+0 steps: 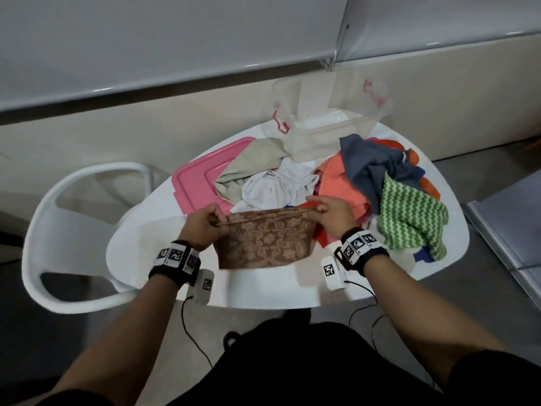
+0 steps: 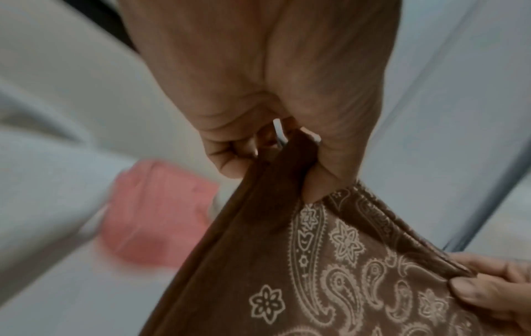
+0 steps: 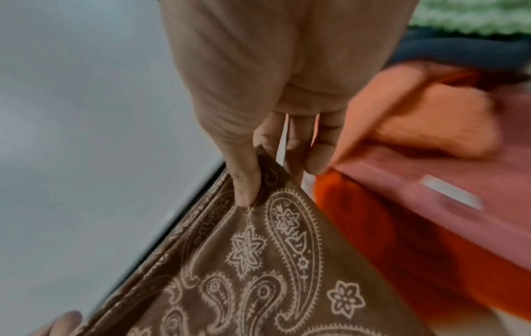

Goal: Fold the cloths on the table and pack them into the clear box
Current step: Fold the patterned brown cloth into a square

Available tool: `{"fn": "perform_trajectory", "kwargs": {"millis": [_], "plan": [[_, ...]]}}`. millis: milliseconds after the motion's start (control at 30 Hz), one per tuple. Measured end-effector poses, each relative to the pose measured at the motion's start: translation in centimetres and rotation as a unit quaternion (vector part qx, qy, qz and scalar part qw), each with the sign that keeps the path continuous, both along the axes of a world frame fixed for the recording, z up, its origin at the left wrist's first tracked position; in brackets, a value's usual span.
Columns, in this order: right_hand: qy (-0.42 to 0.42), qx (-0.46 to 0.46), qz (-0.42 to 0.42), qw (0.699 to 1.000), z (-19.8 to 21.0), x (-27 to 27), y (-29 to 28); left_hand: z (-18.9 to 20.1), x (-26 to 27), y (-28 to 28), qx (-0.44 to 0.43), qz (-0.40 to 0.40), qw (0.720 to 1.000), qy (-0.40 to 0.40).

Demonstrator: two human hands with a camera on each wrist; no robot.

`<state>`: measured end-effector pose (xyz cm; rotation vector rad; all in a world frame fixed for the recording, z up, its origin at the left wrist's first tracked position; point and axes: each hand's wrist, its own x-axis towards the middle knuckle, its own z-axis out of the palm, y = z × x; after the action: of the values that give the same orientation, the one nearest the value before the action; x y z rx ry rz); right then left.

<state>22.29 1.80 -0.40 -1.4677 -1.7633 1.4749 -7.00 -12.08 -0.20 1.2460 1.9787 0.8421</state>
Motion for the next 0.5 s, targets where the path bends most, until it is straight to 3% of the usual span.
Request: {"fn": "perform_trajectory", "kwargs": {"millis": [100, 267, 367, 500], "plan": [[0.025, 0.099, -0.021, 0.995, 3.9, -1.1, 0.9, 4.7, -1.1, 1.8, 0.121, -0.004, 0.991, 0.064], [0.033, 0.164, -0.033, 0.985, 6.8, -1.9, 1.5, 6.9, -2.3, 1.8, 0.207, -0.033, 0.962, 0.177], [0.021, 0.139, -0.020, 0.990, 7.6, -1.9, 1.6, 7.1, -2.6, 0.9, 0.210, -0.029, 0.957, 0.198], [0.192, 0.023, -0.075, 0.978, 8.7, -1.9, 0.8, 8.1, -2.4, -0.3, 0.221, -0.048, 0.967, 0.114]]}}
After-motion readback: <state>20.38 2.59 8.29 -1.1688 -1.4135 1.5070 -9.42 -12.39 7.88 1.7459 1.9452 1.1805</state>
